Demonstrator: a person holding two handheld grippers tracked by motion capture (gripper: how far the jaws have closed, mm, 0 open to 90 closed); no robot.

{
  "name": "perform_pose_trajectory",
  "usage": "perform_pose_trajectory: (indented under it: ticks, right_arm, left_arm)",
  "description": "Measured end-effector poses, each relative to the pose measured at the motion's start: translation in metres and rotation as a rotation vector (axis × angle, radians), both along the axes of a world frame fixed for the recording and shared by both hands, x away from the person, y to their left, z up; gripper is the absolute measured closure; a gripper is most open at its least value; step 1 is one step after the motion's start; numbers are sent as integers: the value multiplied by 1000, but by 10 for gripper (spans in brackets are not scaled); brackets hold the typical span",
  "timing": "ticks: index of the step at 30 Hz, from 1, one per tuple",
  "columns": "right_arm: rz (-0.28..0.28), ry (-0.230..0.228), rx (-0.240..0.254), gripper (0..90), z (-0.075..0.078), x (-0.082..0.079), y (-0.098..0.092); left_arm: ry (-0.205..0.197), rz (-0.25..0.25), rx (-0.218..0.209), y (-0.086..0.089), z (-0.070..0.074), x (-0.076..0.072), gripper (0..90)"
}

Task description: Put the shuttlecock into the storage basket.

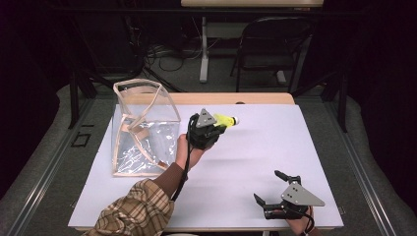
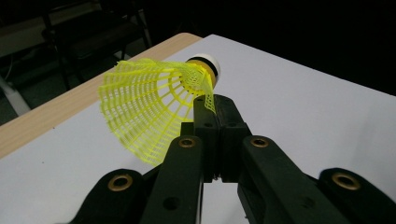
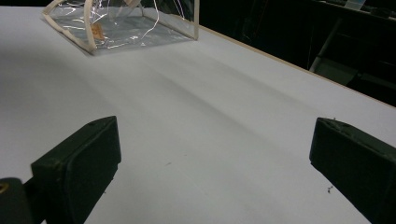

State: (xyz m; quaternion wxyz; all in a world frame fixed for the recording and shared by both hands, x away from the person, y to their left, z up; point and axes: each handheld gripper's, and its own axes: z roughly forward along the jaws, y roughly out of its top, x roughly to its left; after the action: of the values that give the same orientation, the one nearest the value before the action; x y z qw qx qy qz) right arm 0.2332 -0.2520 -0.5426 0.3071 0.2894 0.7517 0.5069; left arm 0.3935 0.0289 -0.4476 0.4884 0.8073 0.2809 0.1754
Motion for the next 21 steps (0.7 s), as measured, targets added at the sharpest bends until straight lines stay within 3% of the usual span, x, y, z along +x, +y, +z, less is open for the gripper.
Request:
perform_pose_trajectory:
  ticks: [21]
  right_arm:
    - [3,-1,-3,16,0,0,1]
  left_arm:
    - [-40,-28,4,-4,25,1,895]
